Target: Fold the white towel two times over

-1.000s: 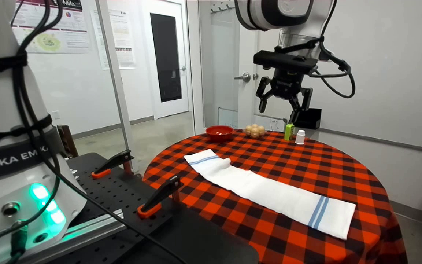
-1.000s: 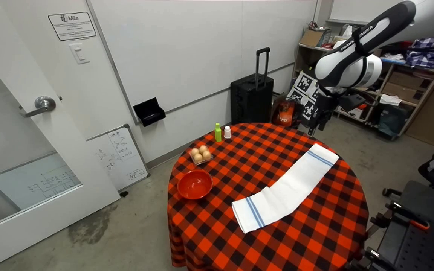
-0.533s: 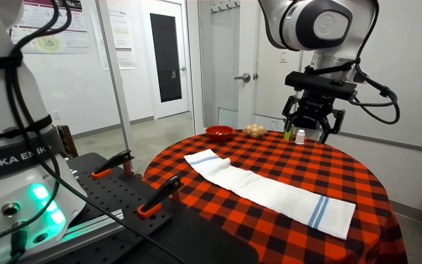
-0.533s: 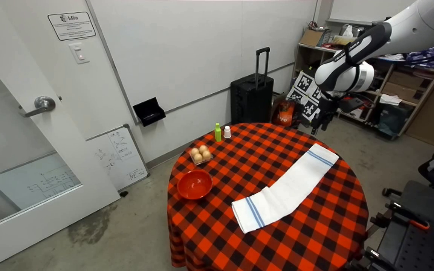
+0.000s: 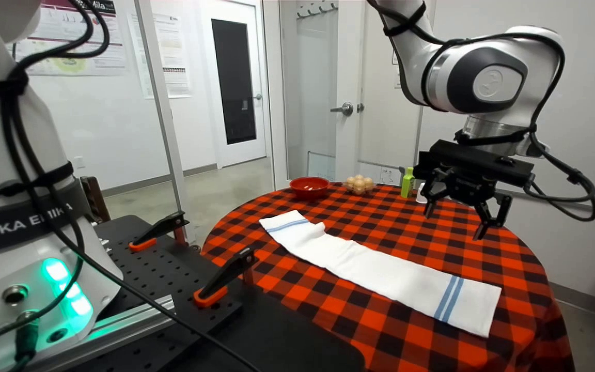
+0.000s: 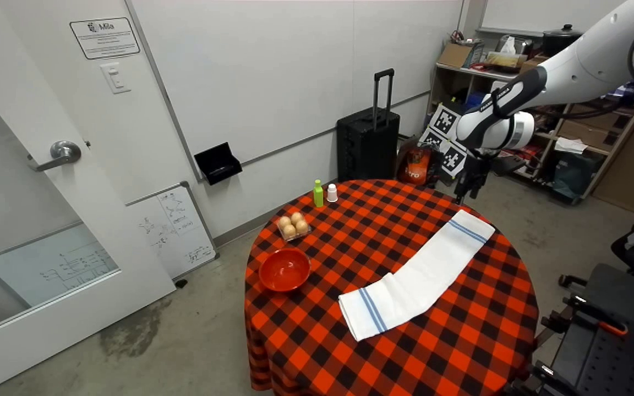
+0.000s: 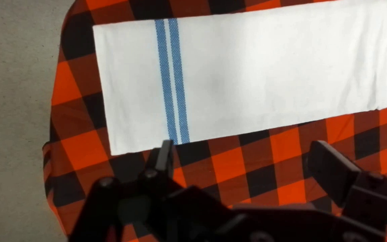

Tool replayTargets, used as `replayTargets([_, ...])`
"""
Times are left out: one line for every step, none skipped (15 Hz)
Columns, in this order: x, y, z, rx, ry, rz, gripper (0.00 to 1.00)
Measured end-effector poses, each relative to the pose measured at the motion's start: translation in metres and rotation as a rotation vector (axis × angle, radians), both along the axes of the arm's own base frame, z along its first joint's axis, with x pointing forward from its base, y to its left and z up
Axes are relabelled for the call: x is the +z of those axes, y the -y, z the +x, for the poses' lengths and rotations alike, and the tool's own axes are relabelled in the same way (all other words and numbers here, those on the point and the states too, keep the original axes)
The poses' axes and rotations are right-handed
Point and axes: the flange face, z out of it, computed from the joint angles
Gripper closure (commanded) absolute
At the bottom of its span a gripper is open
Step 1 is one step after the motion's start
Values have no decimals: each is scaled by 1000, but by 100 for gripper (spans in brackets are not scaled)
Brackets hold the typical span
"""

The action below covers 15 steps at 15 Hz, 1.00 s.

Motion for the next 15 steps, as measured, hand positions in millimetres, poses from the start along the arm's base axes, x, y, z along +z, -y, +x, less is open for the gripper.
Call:
replayTargets([-8, 6, 3, 2, 0, -7, 0])
replayTargets([-15, 12, 7, 6, 0, -17, 0])
replayTargets([-20, 20, 11, 9, 2, -29, 0])
replayTargets([-26, 28, 14, 11, 4, -41, 0])
replayTargets([-30, 37, 17, 12, 6, -52, 0])
replayTargets([-34, 45, 19, 13, 8, -61, 0])
replayTargets([-37, 53, 21, 13, 8, -68, 0])
replayTargets([-40, 60, 21, 11, 6, -72, 0])
replayTargets([-44, 67, 20, 7, -1, -72, 0])
replayTargets([-47, 73, 18, 1, -9, -71, 0])
replayTargets([-51, 79, 16, -8, -19, -68, 0])
replayTargets([-55, 84, 13, -17, -31, -61, 0])
replayTargets([-58, 89, 9, -27, -46, -53, 0])
replayTargets([-62, 94, 5, -39, -63, -42, 0])
replayTargets([-64, 98, 1, -55, -80, -30, 0])
